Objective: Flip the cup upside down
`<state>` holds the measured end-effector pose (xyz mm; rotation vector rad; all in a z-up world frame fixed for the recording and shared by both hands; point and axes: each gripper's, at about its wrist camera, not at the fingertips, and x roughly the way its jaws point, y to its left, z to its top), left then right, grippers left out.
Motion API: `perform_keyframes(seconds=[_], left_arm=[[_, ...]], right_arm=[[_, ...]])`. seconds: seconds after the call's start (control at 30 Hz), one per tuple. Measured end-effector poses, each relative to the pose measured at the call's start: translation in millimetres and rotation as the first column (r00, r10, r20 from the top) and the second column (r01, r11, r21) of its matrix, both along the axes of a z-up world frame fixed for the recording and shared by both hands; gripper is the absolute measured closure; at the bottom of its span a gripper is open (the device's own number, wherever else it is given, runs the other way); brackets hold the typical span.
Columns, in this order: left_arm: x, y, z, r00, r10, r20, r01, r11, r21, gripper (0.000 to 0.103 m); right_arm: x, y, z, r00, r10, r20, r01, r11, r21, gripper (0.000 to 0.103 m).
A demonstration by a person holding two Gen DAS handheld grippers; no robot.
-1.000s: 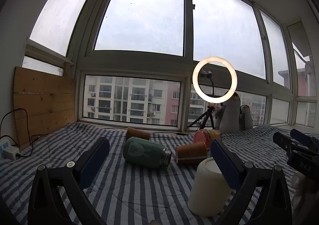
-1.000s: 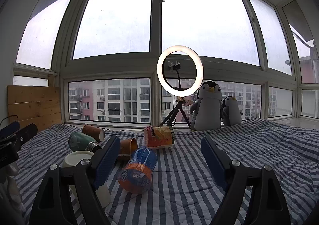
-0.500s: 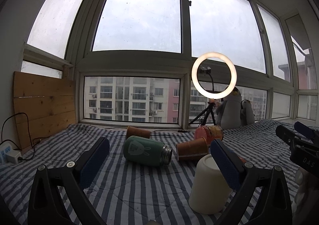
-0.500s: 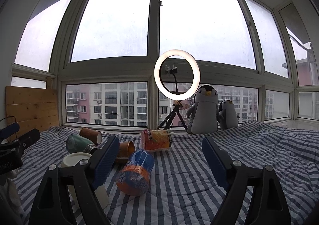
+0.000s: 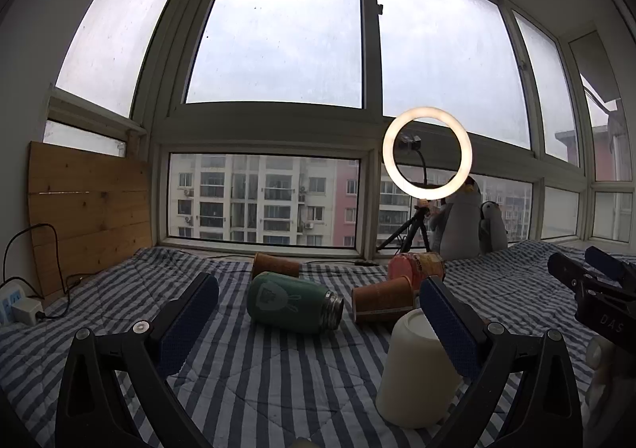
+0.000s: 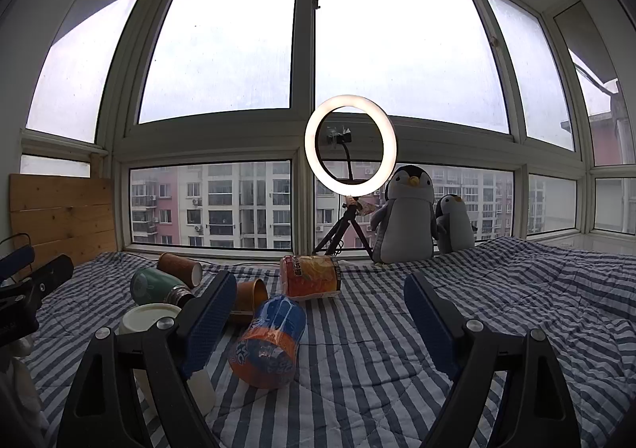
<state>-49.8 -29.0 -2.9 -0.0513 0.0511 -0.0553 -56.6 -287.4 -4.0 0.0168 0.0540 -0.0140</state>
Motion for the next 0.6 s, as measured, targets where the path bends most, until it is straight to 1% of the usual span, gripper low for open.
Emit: perform_keyframes(seconds=[0.6], left_arm=[[0.5, -0.2, 0.2, 1.000, 0.001, -0.003, -0.001, 1.000, 0.000, 0.000]], right_arm=[[0.3, -0.8, -0.4, 1.000, 0.002, -0.005, -0.002, 1.000, 0.005, 0.019]])
